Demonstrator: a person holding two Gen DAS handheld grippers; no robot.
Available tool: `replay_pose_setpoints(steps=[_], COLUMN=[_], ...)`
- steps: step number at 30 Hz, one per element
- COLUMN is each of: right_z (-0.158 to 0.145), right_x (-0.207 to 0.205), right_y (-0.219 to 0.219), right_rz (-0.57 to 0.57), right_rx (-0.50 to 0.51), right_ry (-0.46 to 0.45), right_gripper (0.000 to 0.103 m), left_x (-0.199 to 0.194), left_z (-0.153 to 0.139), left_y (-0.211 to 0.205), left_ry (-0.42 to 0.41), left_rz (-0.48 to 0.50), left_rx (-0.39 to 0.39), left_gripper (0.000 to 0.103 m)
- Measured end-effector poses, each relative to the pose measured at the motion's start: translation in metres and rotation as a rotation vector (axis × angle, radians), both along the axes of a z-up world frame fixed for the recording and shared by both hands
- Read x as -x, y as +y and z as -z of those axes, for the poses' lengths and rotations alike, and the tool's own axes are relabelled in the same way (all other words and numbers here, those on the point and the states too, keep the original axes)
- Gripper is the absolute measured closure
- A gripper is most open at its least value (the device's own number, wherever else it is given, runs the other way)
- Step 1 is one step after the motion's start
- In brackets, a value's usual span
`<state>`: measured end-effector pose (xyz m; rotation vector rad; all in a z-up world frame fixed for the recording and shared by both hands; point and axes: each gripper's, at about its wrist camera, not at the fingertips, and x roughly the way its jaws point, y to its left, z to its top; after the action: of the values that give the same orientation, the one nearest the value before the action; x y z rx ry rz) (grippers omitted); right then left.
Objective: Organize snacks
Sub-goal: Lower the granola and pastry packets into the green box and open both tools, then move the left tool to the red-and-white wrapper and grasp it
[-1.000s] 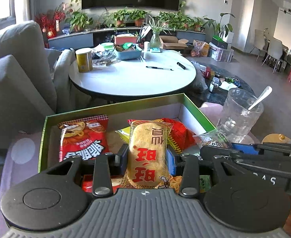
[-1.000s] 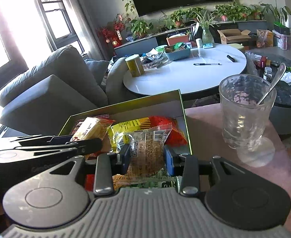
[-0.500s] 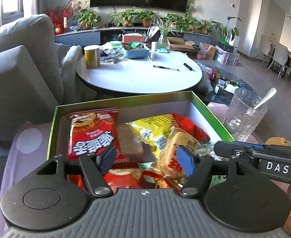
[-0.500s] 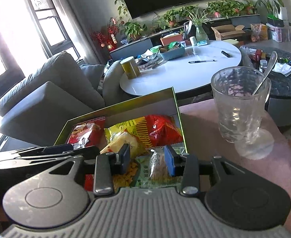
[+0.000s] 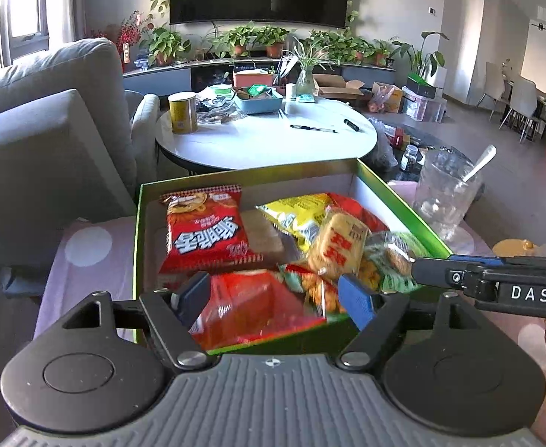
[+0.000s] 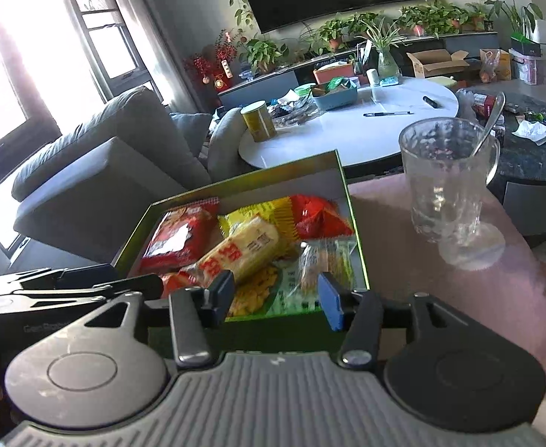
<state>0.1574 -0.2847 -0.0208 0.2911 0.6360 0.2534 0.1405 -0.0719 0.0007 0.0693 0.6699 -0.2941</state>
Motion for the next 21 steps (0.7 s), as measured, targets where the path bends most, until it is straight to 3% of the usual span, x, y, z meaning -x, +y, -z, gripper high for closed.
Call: replay_pose_setpoints(steps=[21], right_z=[0.006], right_x=[0.06], right_y=[0.019], right_rz=[-0.039], right_rx=[0.029], right_ry=[0.031], right_gripper=[0.025], left_x=[0.078], left_z=[0.003], left_y=[0.037], left_ry=[-0.008], left_rz=[-0.039], left_rx=[0.012], left_gripper=[0.022])
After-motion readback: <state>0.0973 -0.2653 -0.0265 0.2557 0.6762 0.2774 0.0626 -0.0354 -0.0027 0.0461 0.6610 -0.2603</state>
